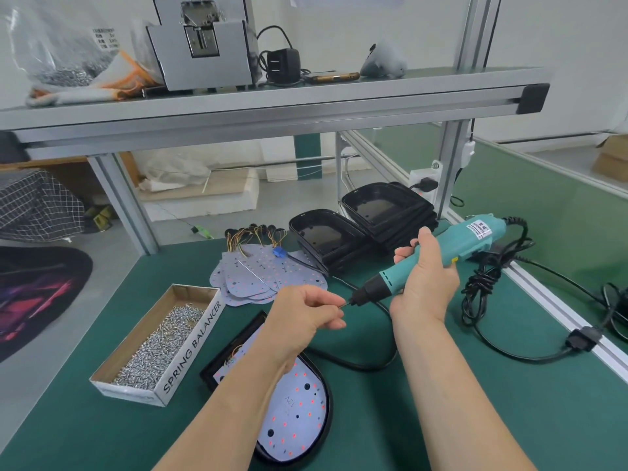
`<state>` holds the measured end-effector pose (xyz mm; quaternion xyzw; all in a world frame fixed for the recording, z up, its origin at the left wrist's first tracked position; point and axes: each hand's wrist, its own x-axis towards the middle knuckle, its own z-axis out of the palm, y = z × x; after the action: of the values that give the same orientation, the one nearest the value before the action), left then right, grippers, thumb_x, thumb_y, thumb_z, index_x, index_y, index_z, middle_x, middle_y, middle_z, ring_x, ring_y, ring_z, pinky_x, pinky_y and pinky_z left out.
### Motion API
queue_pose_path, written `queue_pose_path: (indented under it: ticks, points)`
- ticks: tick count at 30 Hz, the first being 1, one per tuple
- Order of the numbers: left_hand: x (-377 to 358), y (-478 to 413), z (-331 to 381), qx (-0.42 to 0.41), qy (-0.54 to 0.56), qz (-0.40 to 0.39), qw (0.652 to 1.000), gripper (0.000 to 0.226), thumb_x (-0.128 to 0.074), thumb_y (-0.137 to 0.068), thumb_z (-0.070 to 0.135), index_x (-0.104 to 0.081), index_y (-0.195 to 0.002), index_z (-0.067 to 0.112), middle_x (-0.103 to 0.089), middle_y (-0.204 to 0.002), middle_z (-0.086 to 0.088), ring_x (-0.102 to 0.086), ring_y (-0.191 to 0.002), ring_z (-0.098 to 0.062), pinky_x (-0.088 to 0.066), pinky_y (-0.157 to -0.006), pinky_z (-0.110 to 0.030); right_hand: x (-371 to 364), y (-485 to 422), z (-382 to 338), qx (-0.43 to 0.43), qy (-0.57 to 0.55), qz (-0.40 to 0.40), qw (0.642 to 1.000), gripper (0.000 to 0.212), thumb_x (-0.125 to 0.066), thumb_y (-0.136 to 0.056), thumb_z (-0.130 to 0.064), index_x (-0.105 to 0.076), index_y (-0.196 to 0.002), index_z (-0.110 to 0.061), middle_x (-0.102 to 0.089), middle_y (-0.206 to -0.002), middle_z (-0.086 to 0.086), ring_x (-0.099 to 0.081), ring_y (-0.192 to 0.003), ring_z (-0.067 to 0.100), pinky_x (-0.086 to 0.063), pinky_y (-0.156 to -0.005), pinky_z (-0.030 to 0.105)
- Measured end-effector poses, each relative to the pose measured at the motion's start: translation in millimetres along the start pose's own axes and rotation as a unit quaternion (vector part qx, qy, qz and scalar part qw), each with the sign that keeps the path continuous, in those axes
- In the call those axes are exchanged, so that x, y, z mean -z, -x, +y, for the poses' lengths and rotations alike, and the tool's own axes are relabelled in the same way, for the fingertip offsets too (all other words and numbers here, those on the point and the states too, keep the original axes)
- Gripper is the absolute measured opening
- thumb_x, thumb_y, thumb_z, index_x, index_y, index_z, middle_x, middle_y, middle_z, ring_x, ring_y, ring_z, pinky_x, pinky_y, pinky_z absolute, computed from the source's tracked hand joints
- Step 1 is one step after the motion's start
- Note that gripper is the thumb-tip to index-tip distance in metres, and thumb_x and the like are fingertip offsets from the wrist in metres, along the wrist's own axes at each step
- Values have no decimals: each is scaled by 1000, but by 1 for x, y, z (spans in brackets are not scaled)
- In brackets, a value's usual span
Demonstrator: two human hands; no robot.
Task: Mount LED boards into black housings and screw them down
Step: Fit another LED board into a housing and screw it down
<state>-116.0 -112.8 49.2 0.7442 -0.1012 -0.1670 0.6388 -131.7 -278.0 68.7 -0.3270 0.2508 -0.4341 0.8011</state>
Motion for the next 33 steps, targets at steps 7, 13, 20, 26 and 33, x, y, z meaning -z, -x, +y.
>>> queue_pose_path:
  ticks: [7, 13, 20, 26, 33]
  points:
    - [10, 5, 1, 52, 145, -26, 988, 14, -57, -95, -9, -69, -102, -11, -75, -94, -24, -76, -88, -30, -59, -74, -21, -3, 2, -1, -5, 2, 2, 1000, 18, -72, -87, -23, -57, -83, -16, -64, -54, -9, -60, -51, 9, -53, -54, 23]
    - [13, 6, 5, 69, 169, -20, 983, 18, -47, -97, -15, -65, -98, -14, -72, -92, -26, -76, -83, -29, -60, -72, -21, -9, 4, -7, -14, -4, -5, 1000, 16, -72, -88, -22, -57, -83, -16, -63, -54, -8, -60, -50, 9, -52, -53, 21]
    - [76, 15, -3, 92, -6, 202, 975, 36, -60, -94, 27, -46, -65, 11, -40, -57, 0, -32, -48, -17, -27, -45, -23, -13, 13, -10, -10, -6, -28, 1000, 16, -71, -89, -20, -56, -83, -15, -62, -53, -9, -59, -51, 9, -52, -58, 24]
    - [99, 68, -53, 137, -386, 243, 879, 70, -50, -80, 79, -47, -58, 13, -61, -59, 2, -61, -65, -25, -45, -65, -33, -17, 24, -10, -1, -3, -53, 999, 15, -71, -90, -20, -57, -83, -16, -63, -53, -9, -59, -50, 9, -52, -57, 24]
    - [96, 81, -64, 143, -335, 302, 881, 59, -59, -79, 75, -54, -78, 16, -62, -75, -1, -58, -74, -23, -44, -68, -36, -21, 29, -10, 8, 4, -63, 998, 16, -72, -89, -21, -57, -88, -14, -63, -54, -8, -60, -51, 9, -53, -57, 23]
